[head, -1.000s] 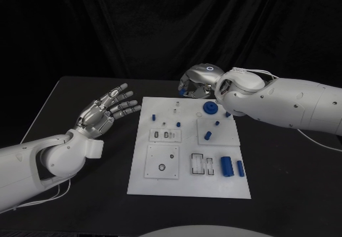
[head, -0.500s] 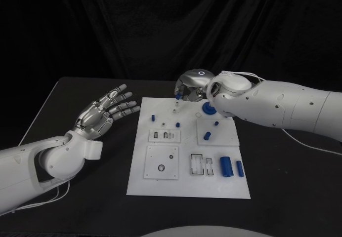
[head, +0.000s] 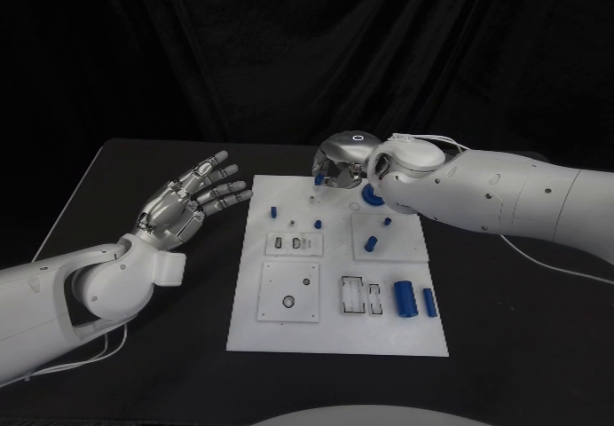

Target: Assemble the parts on the task board

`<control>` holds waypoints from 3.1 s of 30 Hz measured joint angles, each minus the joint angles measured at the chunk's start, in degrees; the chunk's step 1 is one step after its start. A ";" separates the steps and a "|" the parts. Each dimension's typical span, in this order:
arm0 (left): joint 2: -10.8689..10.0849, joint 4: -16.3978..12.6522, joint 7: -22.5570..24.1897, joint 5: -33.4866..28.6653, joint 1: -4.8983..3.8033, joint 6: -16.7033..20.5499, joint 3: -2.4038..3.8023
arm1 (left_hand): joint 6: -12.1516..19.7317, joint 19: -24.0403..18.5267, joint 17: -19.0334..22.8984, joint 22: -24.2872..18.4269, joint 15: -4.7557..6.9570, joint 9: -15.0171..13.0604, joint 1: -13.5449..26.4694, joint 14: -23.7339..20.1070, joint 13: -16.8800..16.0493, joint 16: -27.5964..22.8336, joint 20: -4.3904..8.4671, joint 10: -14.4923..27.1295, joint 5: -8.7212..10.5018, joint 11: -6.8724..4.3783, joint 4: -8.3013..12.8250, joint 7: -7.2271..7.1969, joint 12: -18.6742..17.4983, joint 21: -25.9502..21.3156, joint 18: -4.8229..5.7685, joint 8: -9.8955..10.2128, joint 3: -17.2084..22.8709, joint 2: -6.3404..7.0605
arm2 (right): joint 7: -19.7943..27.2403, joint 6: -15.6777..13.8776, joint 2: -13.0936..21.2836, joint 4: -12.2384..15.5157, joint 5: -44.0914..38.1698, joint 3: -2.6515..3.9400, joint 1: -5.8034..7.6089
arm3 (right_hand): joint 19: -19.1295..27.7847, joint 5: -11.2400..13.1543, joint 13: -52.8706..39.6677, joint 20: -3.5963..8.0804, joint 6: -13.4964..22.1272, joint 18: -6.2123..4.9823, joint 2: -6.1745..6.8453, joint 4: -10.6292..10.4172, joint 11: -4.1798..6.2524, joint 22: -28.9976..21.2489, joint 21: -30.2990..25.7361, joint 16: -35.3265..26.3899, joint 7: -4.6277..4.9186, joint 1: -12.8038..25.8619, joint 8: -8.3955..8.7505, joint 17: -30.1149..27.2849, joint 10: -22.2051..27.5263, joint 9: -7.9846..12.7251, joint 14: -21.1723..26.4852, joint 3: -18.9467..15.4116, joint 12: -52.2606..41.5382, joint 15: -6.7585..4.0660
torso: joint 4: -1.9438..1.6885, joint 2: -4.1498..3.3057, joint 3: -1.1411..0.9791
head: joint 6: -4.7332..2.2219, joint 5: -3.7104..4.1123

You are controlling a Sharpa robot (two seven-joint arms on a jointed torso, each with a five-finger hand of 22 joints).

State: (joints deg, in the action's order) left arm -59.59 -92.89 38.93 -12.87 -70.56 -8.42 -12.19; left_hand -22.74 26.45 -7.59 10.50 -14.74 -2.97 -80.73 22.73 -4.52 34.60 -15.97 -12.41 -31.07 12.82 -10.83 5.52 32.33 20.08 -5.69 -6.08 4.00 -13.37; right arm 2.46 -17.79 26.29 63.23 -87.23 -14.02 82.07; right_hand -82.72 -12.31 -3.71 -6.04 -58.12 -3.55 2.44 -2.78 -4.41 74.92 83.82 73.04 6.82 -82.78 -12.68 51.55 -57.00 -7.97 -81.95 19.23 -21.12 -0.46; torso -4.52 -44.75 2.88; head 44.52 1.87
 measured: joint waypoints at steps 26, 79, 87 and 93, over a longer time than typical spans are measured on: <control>0.23 0.65 0.00 -0.17 0.00 -0.32 0.00 | 0.00 -0.20 0.05 -0.01 0.00 0.02 0.23 0.00 -0.01 0.00 -0.20 0.01 0.00 0.00 0.01 0.00 0.00 0.00 0.00 0.00 0.32 -0.23 | -0.70 0.38 -2.16 -2.90 -0.07 0.05 -1.23 | 0.22 0.20 -0.01 -0.22 1.13 0.00 0.01 0.01 -0.42 -0.01 -0.28 -0.22 0.67 -0.01 0.72 -0.44 0.42 -3.33 0.42 -0.01 1.00 0.42 | -0.15 0.04 0.07 | 0.39 0.22; -1.68 -0.58 0.03 -0.96 0.01 -0.33 -0.01 | -0.41 -0.20 0.04 0.02 -0.20 -0.03 0.46 -0.21 0.03 0.44 -0.20 -0.20 0.00 0.20 0.16 0.41 0.22 0.00 -0.01 0.00 0.78 -0.01 | -3.09 2.87 18.10 13.67 1.48 0.01 7.20 | 9.45 6.24 -48.82 1.73 15.02 -2.78 0.87 -4.34 2.68 -9.75 -10.81 -5.35 -0.56 4.27 5.14 -5.14 -6.21 0.43 7.69 -9.31 -52.48 -1.07 | 0.63 0.28 0.15 | 0.24 0.10; -1.32 -0.56 0.03 -1.05 0.01 -0.30 0.00 | -0.41 -0.20 0.08 0.02 -0.21 -0.03 0.46 -0.21 0.03 0.44 -0.20 -0.20 0.00 0.20 0.16 0.41 0.22 0.00 0.00 0.00 0.78 -0.01 | -4.88 3.88 21.12 15.15 4.59 -0.16 6.18 | 4.10 6.17 -71.07 0.89 13.89 -0.86 0.51 -7.90 2.10 -0.49 -4.18 9.52 0.58 7.38 5.14 22.24 -24.78 -0.23 -1.65 -11.70 -64.40 -0.60 | 1.09 0.41 0.35 | 0.49 0.09; -1.08 -0.36 0.03 -1.10 0.01 -0.33 0.00 | -0.41 -0.20 0.10 0.01 -0.20 -0.03 0.46 -0.21 0.02 0.44 -0.20 -0.20 -0.22 0.20 0.15 0.41 0.22 0.00 0.00 0.00 0.78 -0.01 | -6.68 3.86 21.22 14.54 5.51 -0.23 4.59 | 0.12 3.85 -71.24 0.81 12.76 0.03 0.63 -8.94 2.03 0.03 -0.15 14.15 0.67 8.24 5.14 23.40 -26.70 -0.43 -1.84 -12.27 -67.21 -0.62 | 1.19 0.38 0.36 | 0.59 0.09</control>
State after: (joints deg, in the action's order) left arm -60.67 -93.26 38.95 -13.97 -70.55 -8.75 -12.19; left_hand -23.15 26.25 -7.50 10.52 -14.95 -2.99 -80.27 22.52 -4.50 35.04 -16.17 -12.61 -31.29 13.02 -10.67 5.93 32.55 20.08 -5.69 -6.07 4.78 -13.38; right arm -4.22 -13.92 47.51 77.77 -81.71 -14.26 86.66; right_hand -82.60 -8.46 -74.95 -5.23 -45.36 -3.52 3.08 -11.71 -2.38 74.95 83.67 87.19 7.49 -74.53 -7.54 74.95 -83.70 -8.41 -83.79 6.96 -88.33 -1.08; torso -3.33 -44.37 3.25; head 45.11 1.96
